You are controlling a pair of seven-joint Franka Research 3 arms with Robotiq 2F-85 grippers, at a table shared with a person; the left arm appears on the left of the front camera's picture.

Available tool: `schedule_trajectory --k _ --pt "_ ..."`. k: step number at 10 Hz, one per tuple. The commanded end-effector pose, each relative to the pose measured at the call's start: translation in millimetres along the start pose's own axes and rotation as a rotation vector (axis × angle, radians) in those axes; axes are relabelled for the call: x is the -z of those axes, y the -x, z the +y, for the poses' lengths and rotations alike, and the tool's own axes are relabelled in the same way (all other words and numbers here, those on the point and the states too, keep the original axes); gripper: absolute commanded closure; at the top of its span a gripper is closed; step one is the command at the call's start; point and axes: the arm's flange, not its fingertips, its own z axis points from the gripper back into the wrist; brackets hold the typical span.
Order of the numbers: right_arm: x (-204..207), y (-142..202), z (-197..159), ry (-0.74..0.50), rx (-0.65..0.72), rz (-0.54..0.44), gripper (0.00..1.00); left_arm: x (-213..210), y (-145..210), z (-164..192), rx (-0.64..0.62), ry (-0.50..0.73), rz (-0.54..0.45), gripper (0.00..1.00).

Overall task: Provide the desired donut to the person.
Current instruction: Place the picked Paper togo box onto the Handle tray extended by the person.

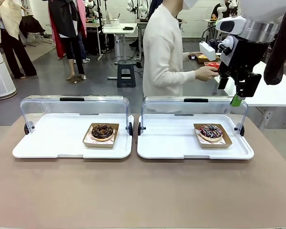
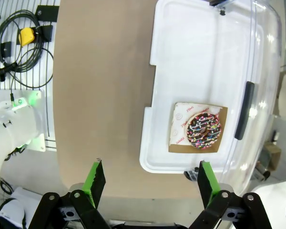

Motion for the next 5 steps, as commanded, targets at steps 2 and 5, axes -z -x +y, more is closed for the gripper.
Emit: schedule_trajectory --k 2,5 --pt "-18.4 33.1 -1.7 -0.078 -0.053 -0.237 0.00 -0.5 -0.2 -0.6 0.006 -0.015 0.001 0.00" --pt "-25.6 153.7 -9.0 -0.041 0.052 -0.810 0.00 -0.5 -0.2 -0.6 0.006 -0.015 0.001 0.00"
